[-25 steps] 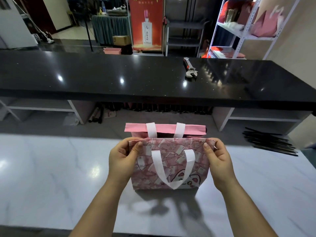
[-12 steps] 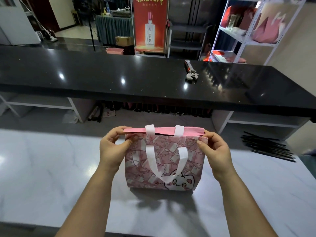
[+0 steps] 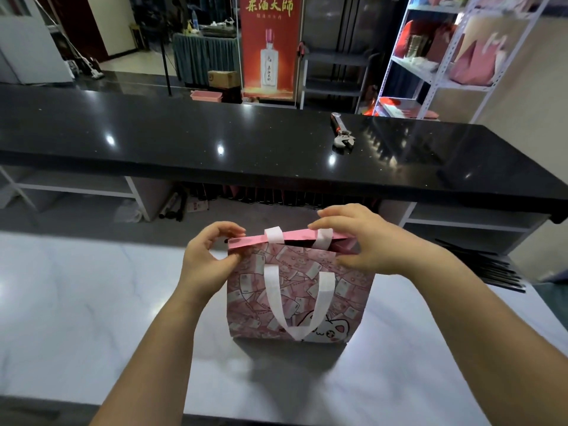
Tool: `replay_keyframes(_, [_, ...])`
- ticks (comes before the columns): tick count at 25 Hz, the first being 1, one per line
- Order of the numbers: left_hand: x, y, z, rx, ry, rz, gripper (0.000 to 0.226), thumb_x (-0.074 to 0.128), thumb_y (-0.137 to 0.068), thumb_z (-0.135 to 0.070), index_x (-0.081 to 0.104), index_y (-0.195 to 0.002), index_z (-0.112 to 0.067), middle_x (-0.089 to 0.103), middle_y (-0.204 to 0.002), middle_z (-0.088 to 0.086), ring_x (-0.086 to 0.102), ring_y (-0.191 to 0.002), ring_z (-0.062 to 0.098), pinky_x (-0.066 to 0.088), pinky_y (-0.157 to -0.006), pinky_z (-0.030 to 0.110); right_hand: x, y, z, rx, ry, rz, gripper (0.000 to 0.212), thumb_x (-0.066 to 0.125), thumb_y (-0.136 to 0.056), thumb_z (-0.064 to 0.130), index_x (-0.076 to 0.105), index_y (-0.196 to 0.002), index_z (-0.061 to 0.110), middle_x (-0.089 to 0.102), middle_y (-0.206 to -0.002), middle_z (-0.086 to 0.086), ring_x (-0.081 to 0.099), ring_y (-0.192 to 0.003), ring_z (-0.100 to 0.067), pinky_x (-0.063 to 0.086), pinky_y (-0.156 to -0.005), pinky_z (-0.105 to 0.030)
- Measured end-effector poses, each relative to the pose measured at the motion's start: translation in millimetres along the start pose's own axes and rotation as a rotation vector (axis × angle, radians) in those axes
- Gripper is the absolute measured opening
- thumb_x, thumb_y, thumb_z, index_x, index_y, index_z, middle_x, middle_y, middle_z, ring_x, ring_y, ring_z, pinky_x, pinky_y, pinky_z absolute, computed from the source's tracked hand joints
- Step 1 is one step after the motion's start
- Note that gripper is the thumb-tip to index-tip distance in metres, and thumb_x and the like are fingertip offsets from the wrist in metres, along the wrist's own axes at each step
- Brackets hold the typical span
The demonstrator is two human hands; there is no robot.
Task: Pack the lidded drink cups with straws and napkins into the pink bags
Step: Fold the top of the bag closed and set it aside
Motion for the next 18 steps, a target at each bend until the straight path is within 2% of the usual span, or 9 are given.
replay_keyframes(2, [-4,-1,1,0.196,-0.183,-0.023,0.024,0.073,-0.076,-0.005,0.069,-0.094,-0.021,0.068,-0.096,-0.012,0.06,-0.094,0.007,0.051,-0.086,0.032,3,-7,5,-0.091,0.16,-0.025,0.048,0.065,-0.085,0.038,0.047,-0.13,0.044,0.034,-0.146,0.015,0.024,-0.136,-0.01,0.028,-0.111,-0.033])
replay_keyframes(4, [-6,-3,4,0.366,-0.418,-0.052,0.02,0.067,-0.075,-0.017,0.071,-0.093,-0.022,0.067,-0.093,-0.013,0.06,-0.091,0.012,0.047,-0.083,0.041,11,-9,4,-0.132,0.302,-0.08,0.038,0.053,-0.089,0.052,0.054,-0.123,0.034,0.041,-0.144,0.008,0.032,-0.134,-0.017,0.033,-0.109,-0.038])
replay_keyframes(7, [-3,-2,8,0.415,-0.591,-0.106,0.02,0.06,-0.076,-0.024,0.074,-0.091,-0.024,0.067,-0.089,-0.01,0.059,-0.089,0.019,0.042,-0.08,0.044,15,-13,4,-0.204,0.482,-0.166,0.045,0.034,-0.091,0.06,0.057,-0.104,0.024,0.056,-0.125,0.002,0.049,-0.119,-0.023,0.044,-0.094,-0.039])
replay_keyframes(9, [-2,1,7,0.418,-0.618,-0.129,0.021,0.058,-0.078,-0.026,0.074,-0.091,-0.024,0.067,-0.089,-0.008,0.057,-0.09,0.021,0.038,-0.082,0.04,9,-17,3,-0.239,0.549,-0.149,0.044,0.033,-0.09,0.06,0.057,-0.095,0.024,0.06,-0.111,0.003,0.053,-0.11,-0.023,0.046,-0.087,-0.038])
replay_keyframes(11, [-2,2,6,0.415,-0.626,-0.139,0.02,0.061,-0.076,-0.022,0.074,-0.091,-0.024,0.068,-0.089,-0.008,0.056,-0.091,0.021,0.035,-0.083,0.038,-6,-20,1,-0.239,0.555,-0.096,0.044,0.034,-0.087,0.064,0.058,-0.087,0.027,0.06,-0.104,0.007,0.052,-0.106,-0.019,0.046,-0.087,-0.037])
replay_keyframes(13, [-1,3,6,0.406,-0.619,-0.138,0.02,0.065,-0.074,-0.019,0.074,-0.091,-0.024,0.068,-0.089,-0.008,0.056,-0.091,0.021,0.035,-0.082,0.038,-24,-21,-3,-0.186,0.379,-0.042,0.036,0.049,-0.082,0.062,0.053,-0.076,0.027,0.061,-0.1,0.007,0.053,-0.102,-0.015,0.046,-0.086,-0.036])
replay_keyframes(16, [0,4,4,0.401,-0.617,-0.131,0.018,0.068,-0.074,-0.02,0.075,-0.09,-0.024,0.068,-0.09,-0.007,0.056,-0.091,0.021,0.036,-0.081,0.039,-38,-22,-16,0.031,-0.271,0.007,0.034,0.071,-0.079,0.041,0.047,-0.07,0.018,0.068,-0.101,0.007,0.062,-0.1,-0.013,0.051,-0.089,-0.037])
replay_keyframes(18, [0,3,5,0.401,-0.608,-0.127,0.019,0.067,-0.074,-0.02,0.075,-0.09,-0.024,0.068,-0.091,-0.008,0.055,-0.091,0.021,0.037,-0.081,0.039,-27,-25,-24,0.156,-0.618,-0.023,0.033,0.071,-0.083,0.033,0.047,-0.075,0.013,0.071,-0.104,0.002,0.066,-0.099,-0.011,0.051,-0.096,-0.04])
Point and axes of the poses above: each hand's wrist, its own y-axis away from the middle knuckle, its own x-axis out of the palm, z = x × y, the point moved 1 cm from there along -y, towards the middle knuckle
